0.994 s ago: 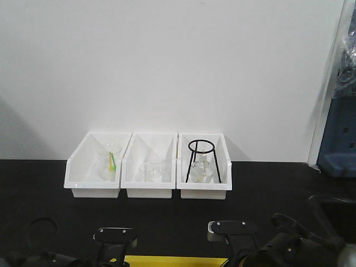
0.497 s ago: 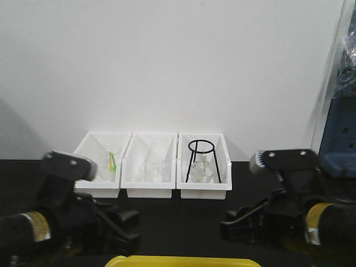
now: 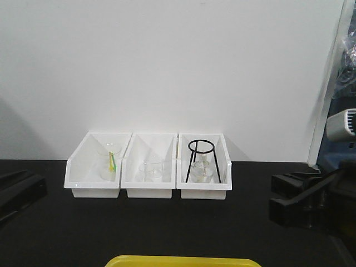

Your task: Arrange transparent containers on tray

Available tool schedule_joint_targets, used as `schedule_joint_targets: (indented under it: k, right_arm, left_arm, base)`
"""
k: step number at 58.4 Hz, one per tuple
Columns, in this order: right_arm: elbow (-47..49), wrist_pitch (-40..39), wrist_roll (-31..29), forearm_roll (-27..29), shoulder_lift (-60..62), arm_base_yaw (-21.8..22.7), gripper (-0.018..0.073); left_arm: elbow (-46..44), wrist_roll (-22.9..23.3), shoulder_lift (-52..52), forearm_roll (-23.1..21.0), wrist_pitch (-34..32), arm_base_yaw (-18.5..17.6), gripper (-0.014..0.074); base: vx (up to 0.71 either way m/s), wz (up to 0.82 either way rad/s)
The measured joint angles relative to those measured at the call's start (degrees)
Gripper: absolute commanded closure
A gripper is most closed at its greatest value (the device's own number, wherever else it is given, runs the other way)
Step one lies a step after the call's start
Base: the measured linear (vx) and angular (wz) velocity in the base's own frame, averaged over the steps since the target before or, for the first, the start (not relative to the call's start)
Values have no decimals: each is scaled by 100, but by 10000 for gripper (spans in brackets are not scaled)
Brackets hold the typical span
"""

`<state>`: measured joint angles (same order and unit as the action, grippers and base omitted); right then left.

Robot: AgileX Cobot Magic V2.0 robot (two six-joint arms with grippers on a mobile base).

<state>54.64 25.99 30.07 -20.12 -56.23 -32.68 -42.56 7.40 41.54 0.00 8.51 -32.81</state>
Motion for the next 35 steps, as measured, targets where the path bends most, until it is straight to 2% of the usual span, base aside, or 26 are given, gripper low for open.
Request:
schedule_joint_targets:
  k: [26,35]
  right_arm:
    - [0,0,0,0,0,0,505]
    - [0,0,0,0,0,0,505]
  left_arm:
    - [0,-5,-99,0,76,0,603]
    - [262,-6,-311,437,148,67,603]
  base:
    - [0,0]
    - [0,0]
